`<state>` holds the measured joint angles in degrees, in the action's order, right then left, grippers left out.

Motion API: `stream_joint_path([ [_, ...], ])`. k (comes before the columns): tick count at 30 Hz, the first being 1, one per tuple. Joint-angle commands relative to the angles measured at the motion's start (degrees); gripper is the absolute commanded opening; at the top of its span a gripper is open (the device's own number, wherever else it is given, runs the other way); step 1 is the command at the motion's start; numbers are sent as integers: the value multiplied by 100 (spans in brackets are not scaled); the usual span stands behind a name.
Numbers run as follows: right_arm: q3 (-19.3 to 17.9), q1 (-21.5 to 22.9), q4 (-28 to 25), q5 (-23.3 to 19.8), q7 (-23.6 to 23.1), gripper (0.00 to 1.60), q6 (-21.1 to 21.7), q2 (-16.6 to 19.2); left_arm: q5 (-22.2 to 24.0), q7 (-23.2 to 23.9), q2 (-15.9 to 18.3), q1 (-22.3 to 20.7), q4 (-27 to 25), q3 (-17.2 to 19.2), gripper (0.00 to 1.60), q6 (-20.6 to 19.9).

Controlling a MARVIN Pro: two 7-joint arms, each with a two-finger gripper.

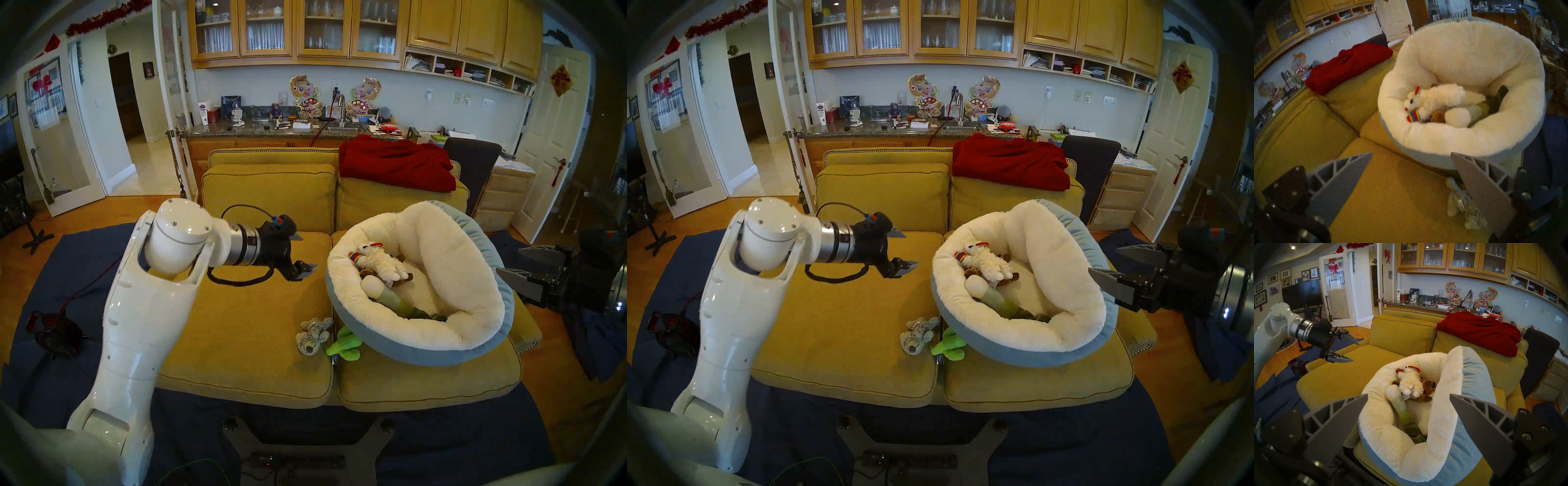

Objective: Put toys into dog bed

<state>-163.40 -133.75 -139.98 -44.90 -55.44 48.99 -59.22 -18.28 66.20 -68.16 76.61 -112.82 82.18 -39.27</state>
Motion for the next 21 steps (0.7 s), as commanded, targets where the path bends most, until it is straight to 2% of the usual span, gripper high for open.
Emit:
stream_joint_path([
  [1, -62, 18, -2, 5, -2, 160, -6, 16, 310, 585, 657, 674, -440, 92, 160, -29],
  [6, -66, 17, -2, 5, -4, 160, -5, 17, 456, 381, 838, 1095, -548, 175, 160, 146],
  [7, -67, 17, -2, 5, -4, 160, -5, 18, 500, 389, 907, 1037, -480, 100, 160, 141],
  [10, -71, 15, -2, 5, -7, 160, -4, 19, 606, 264, 913, 1403, -555, 207, 160, 460],
  [14, -76, 13, -1, 5, -11, 160, -2, 21, 677, 171, 818, 1669, -443, 279, 160, 942],
  [15, -78, 13, -1, 5, -12, 160, -2, 22, 681, 124, 816, 1662, -382, 221, 160, 936],
  [21, -81, 11, -1, 5, -15, 160, -2, 23, 606, -49, 600, 1510, 175, 47, 160, 1536],
])
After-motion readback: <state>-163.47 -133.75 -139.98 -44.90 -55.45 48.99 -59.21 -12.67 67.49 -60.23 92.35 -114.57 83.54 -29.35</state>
